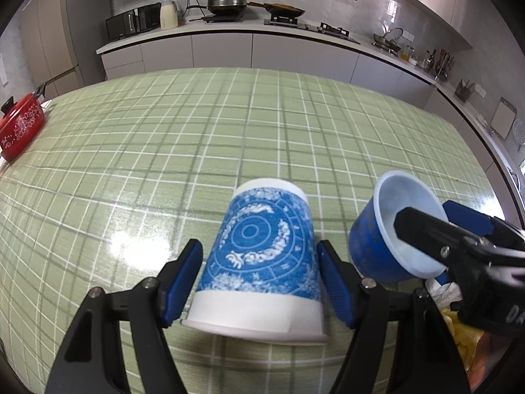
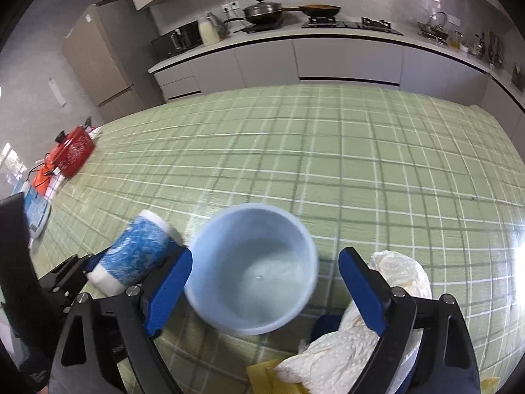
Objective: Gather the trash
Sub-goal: 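Lift both cups and carry them with both grippers over the black bucket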
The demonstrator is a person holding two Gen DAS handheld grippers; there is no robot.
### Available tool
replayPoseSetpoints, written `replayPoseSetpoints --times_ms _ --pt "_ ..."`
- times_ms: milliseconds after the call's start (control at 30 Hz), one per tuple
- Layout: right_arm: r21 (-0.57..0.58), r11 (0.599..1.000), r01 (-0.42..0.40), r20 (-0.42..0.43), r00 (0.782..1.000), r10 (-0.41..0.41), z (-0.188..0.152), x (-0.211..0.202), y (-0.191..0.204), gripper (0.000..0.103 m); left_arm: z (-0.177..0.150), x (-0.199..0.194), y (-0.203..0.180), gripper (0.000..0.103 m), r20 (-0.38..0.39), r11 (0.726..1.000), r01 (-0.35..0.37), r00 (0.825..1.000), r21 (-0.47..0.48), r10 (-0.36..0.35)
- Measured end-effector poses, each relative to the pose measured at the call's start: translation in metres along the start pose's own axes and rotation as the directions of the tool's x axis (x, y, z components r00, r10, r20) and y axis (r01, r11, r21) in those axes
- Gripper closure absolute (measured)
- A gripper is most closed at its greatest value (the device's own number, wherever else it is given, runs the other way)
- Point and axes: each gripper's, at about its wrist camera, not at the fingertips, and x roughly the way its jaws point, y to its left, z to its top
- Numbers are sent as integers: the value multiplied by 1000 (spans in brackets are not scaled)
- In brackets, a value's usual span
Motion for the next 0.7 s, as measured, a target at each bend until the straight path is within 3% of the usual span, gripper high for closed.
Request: replayPoseSetpoints --times_ms 200,400,500,700 --pt "-71 997 27 -31 999 -29 -2 10 18 10 -1 1 -3 30 4 1000 -13 1000 13 13" --pt "-32 999 8 -40 999 -9 -4 14 9 10 -5 3 2 31 8 1000 -10 1000 6 10" --pt "-44 999 15 -44 999 -17 -5 14 9 17 -5 4 0 36 13 1000 -4 1000 21 4" --pt "-57 998 27 -35 999 -29 -6 11 8 18 -6 -1 -10 44 44 999 -10 999 39 8"
